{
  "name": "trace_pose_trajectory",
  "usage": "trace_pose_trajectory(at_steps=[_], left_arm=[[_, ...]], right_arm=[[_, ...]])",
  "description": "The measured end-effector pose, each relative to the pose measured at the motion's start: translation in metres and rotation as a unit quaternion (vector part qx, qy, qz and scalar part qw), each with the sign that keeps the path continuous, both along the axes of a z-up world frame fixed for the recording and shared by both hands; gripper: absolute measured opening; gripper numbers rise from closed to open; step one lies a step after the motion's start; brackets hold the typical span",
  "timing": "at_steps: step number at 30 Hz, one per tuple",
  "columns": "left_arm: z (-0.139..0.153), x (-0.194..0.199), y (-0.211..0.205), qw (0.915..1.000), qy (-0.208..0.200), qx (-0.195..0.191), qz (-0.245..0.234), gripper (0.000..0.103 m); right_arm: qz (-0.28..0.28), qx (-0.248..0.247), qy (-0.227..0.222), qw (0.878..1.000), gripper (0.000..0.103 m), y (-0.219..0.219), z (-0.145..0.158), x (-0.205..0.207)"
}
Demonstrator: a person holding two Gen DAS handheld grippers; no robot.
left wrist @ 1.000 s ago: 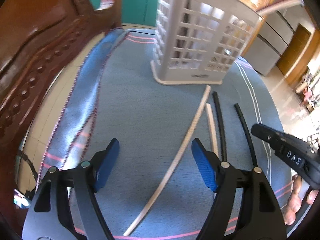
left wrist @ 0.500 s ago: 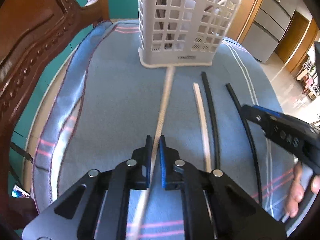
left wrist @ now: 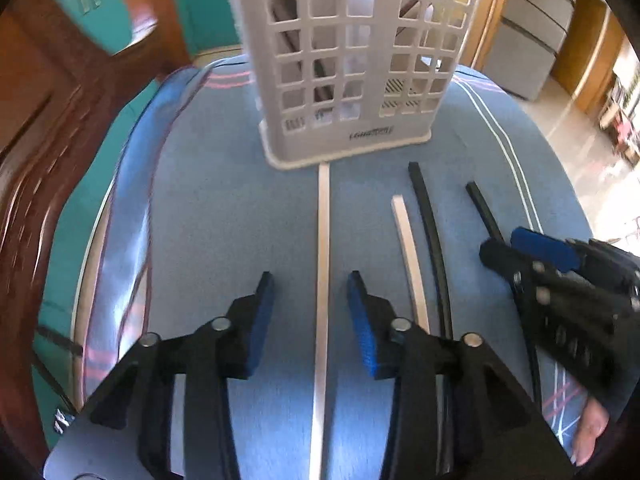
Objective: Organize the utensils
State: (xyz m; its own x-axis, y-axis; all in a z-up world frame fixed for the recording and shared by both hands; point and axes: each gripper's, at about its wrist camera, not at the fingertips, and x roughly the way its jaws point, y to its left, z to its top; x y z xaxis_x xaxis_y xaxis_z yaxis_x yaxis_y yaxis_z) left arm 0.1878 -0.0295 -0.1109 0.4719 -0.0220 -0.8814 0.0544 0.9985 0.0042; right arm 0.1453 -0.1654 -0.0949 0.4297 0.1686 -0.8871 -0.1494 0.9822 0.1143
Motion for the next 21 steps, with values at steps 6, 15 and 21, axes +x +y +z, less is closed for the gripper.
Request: trace_pose_trajectory(at_steps=[6, 15, 21], left_arm=[[0.002, 0.034, 0.006, 0.9998, 0.02, -0.01, 0.0, 0.049], [0.0, 0.018, 0.002, 0.9999, 0.004, -0.01, 0.002, 0.049], [-0.007, -0.002, 0.008, 1.0, 0.002, -0.007, 0.0, 0.05]], right_arm=[[0.016, -0.035, -0.01, 0.999, 0.034, 0.013, -0.002, 0.009], [0.026, -0.056, -0.02, 0.998, 0.035, 0.021, -0.006, 0.012], [0.028, -0.054, -0.021, 0.998, 0.035, 0.019, -0.005, 0.012]])
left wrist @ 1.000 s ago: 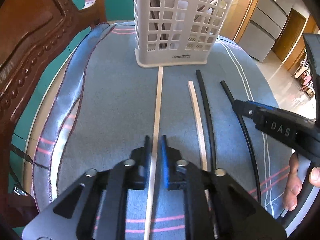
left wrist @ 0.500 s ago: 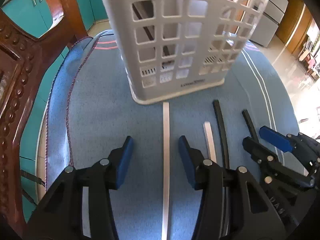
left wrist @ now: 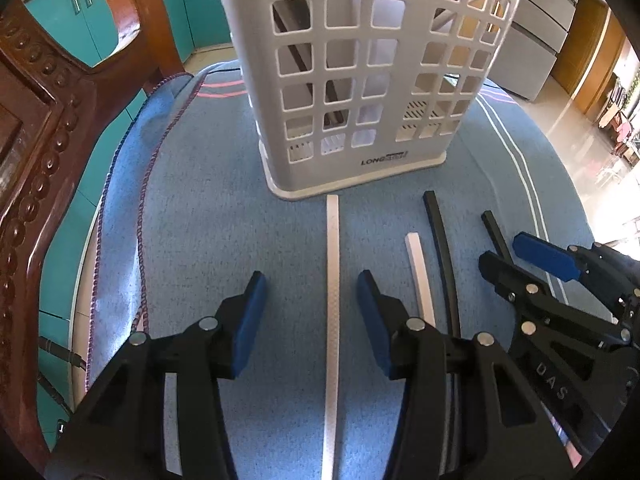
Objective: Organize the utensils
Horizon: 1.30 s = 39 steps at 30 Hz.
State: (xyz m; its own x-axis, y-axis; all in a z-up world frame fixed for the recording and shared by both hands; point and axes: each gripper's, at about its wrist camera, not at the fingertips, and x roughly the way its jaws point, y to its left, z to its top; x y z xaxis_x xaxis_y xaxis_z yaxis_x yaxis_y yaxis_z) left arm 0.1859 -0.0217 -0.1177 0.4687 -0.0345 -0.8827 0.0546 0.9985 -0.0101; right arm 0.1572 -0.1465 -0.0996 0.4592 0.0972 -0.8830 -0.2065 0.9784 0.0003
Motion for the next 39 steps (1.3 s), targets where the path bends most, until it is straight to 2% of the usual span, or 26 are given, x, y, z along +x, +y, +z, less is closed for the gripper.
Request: trace_pose_trajectory(at_steps=[7, 9, 11, 15, 21, 27, 31, 36, 37, 39], left_arm=[[0.002, -0.012, 0.005, 0.9999, -0.004, -0.008, 0.009, 0.048], [0.003, -0.013, 0.006, 0.9999, -0.006, -0.007, 0.01, 0.039], [0.004, -0.015, 0.009, 0.9999, -0.007, -0.008, 0.011, 0.028], [0.006, -0.018, 0.014, 0.9997, -0.008, -0.014, 0.017, 0.007], [0.014, -0.024, 0.022, 0.9991, -0.02, -0.031, 0.019, 0.007], [0.056, -0.046, 0.023, 0.9963, -0.077, -0.035, 0.011, 0.007], [0.091, -0.072, 0.022, 0.9916, -0.117, -0.055, -0.014, 0.007], [0.158, -0.105, 0.022, 0.9783, -0.192, -0.068, -0.039, 0.007], [0.168, -0.107, 0.024, 0.9755, -0.202, -0.076, -0.041, 0.007], [0.203, -0.117, 0.035, 0.9642, -0.238, -0.109, -0.045, 0.007]], right_arm=[[0.0, -0.002, -0.004, 1.0, 0.034, 0.0, -0.001, -0.001], [0.0, 0.007, -0.003, 1.0, 0.017, 0.0, 0.0, -0.002], [0.002, 0.011, -0.002, 1.0, 0.01, 0.0, 0.001, -0.003], [-0.006, 0.025, 0.0, 1.0, 0.007, -0.004, 0.002, -0.003], [-0.002, 0.046, -0.021, 0.999, 0.007, -0.004, 0.012, -0.005], [-0.01, 0.081, -0.063, 0.995, 0.007, -0.016, 0.039, -0.019], [-0.005, 0.119, -0.096, 0.988, 0.007, -0.028, 0.067, -0.035], [0.014, 0.172, -0.149, 0.974, 0.007, -0.041, 0.119, -0.063], [0.017, 0.188, -0.162, 0.969, 0.007, -0.044, 0.133, -0.068], [0.025, 0.206, -0.193, 0.959, 0.007, -0.047, 0.161, -0.078]])
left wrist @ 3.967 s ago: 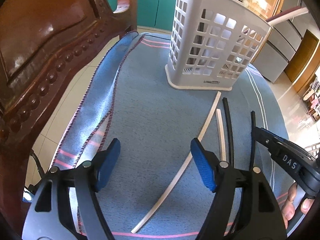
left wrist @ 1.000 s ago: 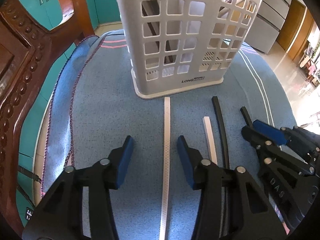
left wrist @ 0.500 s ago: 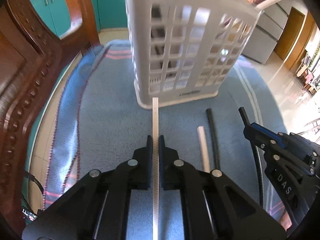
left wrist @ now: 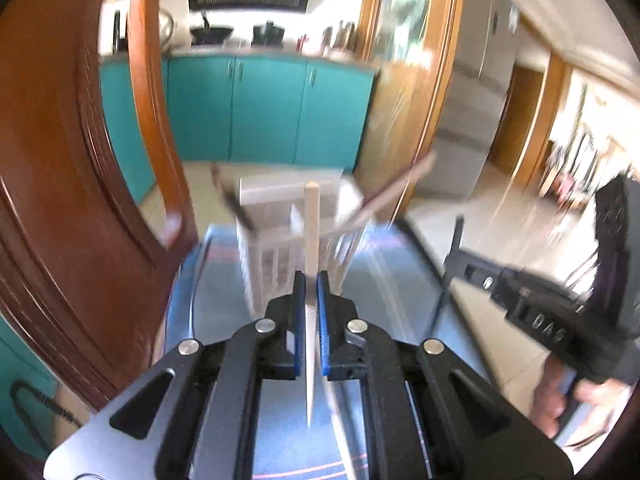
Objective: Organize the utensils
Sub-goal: 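Lift both chopsticks up over the white holder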
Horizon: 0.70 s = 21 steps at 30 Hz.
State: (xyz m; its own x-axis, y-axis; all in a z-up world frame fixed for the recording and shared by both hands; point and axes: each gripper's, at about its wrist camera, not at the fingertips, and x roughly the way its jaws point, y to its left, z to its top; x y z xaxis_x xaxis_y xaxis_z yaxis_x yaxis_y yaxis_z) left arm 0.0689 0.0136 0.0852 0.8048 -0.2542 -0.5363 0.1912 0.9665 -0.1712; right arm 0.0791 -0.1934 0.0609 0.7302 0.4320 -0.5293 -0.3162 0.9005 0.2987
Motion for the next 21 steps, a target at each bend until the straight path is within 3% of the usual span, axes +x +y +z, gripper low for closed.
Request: trace_pose_trajectory(at_steps=[4, 6, 10, 12, 15, 21], left_arm=[[0.055, -0.01, 0.018, 0.9952, -0.081, -0.055, 0.0, 0.007], [0.078, -0.01, 0.029, 0.9876, -0.131, -0.085, 0.018, 0.007], [0.088, 0.001, 0.045, 0.9729, -0.182, -0.128, 0.064, 0.007], [0.083, 0.018, 0.049, 0.9704, -0.183, -0.125, 0.095, 0.007], [0.075, 0.036, 0.053, 0.9736, -0.155, -0.134, 0.101, 0.007], [0.054, 0.062, 0.045, 0.9764, -0.151, -0.077, 0.134, 0.007]], right_arm=[[0.002, 0.028, -0.049, 0.998, 0.007, -0.008, 0.044, -0.007], [-0.001, 0.045, -0.076, 0.996, 0.007, -0.012, 0.067, -0.005], [-0.037, 0.101, -0.14, 0.984, 0.007, -0.027, 0.107, 0.0], [-0.075, 0.1, -0.174, 0.977, 0.007, -0.031, 0.118, 0.001], [-0.128, 0.098, -0.199, 0.967, 0.007, -0.029, 0.121, 0.013], [-0.143, 0.114, -0.205, 0.962, 0.007, -0.02, 0.105, 0.043]])
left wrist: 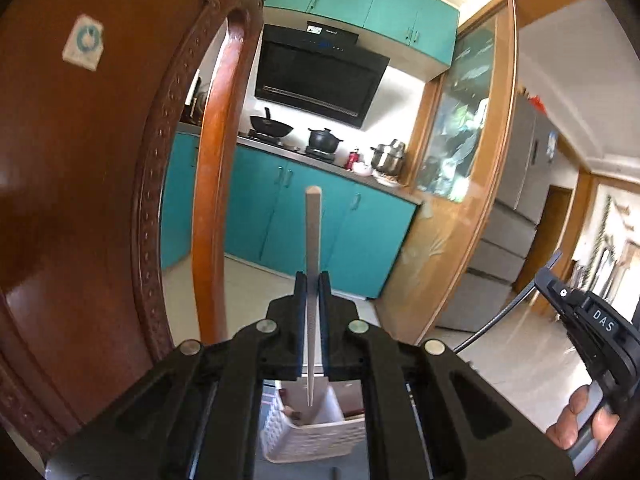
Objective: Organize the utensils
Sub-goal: 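Lift both chopsticks up over the white holder, then open both grippers to drop the chopsticks into the white holder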
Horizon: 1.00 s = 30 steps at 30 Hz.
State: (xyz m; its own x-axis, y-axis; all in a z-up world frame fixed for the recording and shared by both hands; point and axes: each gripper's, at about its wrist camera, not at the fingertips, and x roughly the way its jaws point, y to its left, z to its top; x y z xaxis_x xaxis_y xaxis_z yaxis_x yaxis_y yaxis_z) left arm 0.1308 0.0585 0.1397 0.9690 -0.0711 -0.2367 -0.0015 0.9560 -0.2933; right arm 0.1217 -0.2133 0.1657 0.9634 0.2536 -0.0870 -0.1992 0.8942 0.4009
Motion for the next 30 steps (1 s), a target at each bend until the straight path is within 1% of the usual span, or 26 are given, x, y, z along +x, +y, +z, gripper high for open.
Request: trace_pose_trajectory(at_steps=[3, 5, 8, 11, 13, 14, 15, 16, 17, 19, 21, 22, 23, 24, 25, 26, 27, 29, 30], left_arm=[[-0.014, 0.016, -0.002, 0.9996, 0.026, 0.008, -0.003, 0.007], [-0.026, 0.025, -0.008, 0.9989, 0.042, 0.016, -0.01, 0.007], [-0.038, 0.033, -0.019, 0.9972, 0.061, 0.038, -0.021, 0.007], [-0.047, 0.035, -0.023, 0.996, 0.067, 0.051, -0.03, 0.007], [-0.047, 0.027, -0.023, 0.9964, 0.062, 0.049, -0.032, 0.008], [-0.045, 0.021, -0.021, 0.997, 0.056, 0.043, -0.031, 0.013], [-0.042, 0.013, -0.02, 0.9976, 0.048, 0.038, -0.031, 0.02], [-0.04, 0.008, -0.019, 0.998, 0.043, 0.034, -0.03, 0.022], [-0.038, -0.007, -0.016, 0.9988, 0.03, 0.028, -0.028, 0.026], [-0.038, -0.025, -0.011, 0.9997, 0.011, 0.017, -0.014, 0.03], [-0.046, -0.043, -0.007, 1.0, -0.001, 0.004, 0.002, 0.031], [-0.053, -0.05, -0.006, 0.9999, 0.0, 0.002, 0.012, 0.031], [-0.064, -0.057, -0.003, 0.9994, 0.004, 0.005, 0.034, 0.031], [-0.079, -0.062, -0.001, 0.9981, 0.013, 0.009, 0.059, 0.031], [-0.088, -0.064, 0.0, 0.9973, 0.026, 0.012, 0.068, 0.031], [-0.104, -0.061, 0.002, 0.9952, 0.061, 0.014, 0.076, 0.031], [-0.12, -0.056, 0.005, 0.9922, 0.101, 0.005, 0.073, 0.031], [-0.14, -0.05, 0.009, 0.9863, 0.153, -0.014, 0.061, 0.031], [-0.151, -0.046, 0.008, 0.9817, 0.181, -0.014, 0.058, 0.031]], right_arm=[[0.0, -0.026, 0.009, 1.0, 0.007, 0.014, -0.021, 0.019], [0.014, -0.053, 0.035, 0.998, 0.007, 0.032, -0.039, 0.032], [0.028, -0.077, 0.061, 0.995, 0.007, 0.046, -0.059, 0.034], [0.029, -0.097, 0.077, 0.992, 0.007, 0.053, -0.072, 0.026], [0.026, -0.102, 0.081, 0.991, 0.014, 0.052, -0.076, 0.02], [0.024, -0.102, 0.083, 0.991, 0.027, 0.05, -0.075, 0.016], [0.024, -0.097, 0.081, 0.992, 0.037, 0.047, -0.074, 0.01], [0.024, -0.091, 0.076, 0.993, 0.04, 0.042, -0.074, 0.001], [0.024, -0.09, 0.072, 0.993, 0.041, 0.038, -0.075, -0.009], [0.038, -0.093, 0.059, 0.993, 0.041, 0.032, -0.079, -0.025], [0.058, -0.107, 0.035, 0.992, 0.041, 0.026, -0.092, -0.048], [0.064, -0.12, 0.036, 0.99, 0.041, 0.025, -0.102, -0.055], [0.07, -0.132, 0.049, 0.988, 0.041, 0.026, -0.115, -0.059], [0.081, -0.142, 0.086, 0.983, 0.041, 0.028, -0.133, -0.055], [0.089, -0.144, 0.142, 0.975, 0.041, 0.032, -0.153, -0.044], [0.094, -0.146, 0.204, 0.964, 0.041, 0.036, -0.173, -0.029], [0.097, -0.149, 0.251, 0.952, 0.041, 0.04, -0.189, -0.016], [0.098, -0.155, 0.326, 0.927, 0.041, 0.05, -0.217, 0.009], [0.094, -0.156, 0.35, 0.919, 0.041, 0.054, -0.228, 0.019]])
